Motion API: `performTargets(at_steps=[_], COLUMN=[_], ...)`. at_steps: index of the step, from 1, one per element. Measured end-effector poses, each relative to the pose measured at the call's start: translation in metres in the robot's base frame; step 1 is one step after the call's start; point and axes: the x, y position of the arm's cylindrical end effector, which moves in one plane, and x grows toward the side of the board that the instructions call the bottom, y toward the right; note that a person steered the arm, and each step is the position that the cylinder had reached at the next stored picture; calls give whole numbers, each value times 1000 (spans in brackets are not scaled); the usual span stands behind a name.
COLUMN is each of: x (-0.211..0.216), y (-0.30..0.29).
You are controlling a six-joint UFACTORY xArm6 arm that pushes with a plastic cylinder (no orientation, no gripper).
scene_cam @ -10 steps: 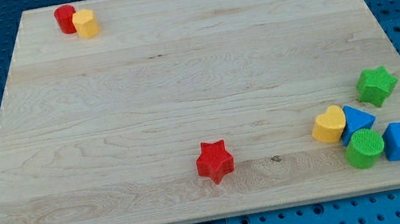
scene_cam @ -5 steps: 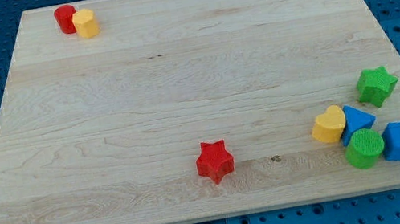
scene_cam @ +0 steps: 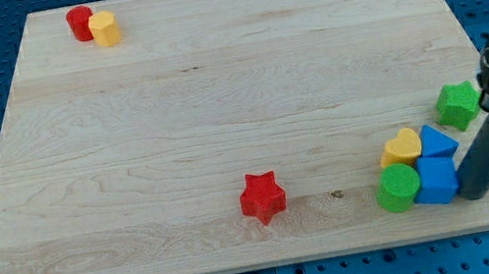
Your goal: Place the blue cube at the center of the board
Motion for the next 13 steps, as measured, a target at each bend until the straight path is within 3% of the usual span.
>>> performTargets(at_steps=[4, 5, 6, 9, 12, 13], x=[-25, -68, -81, -12, -8, -23], y=[-115, -146, -160, -147, -193, -193])
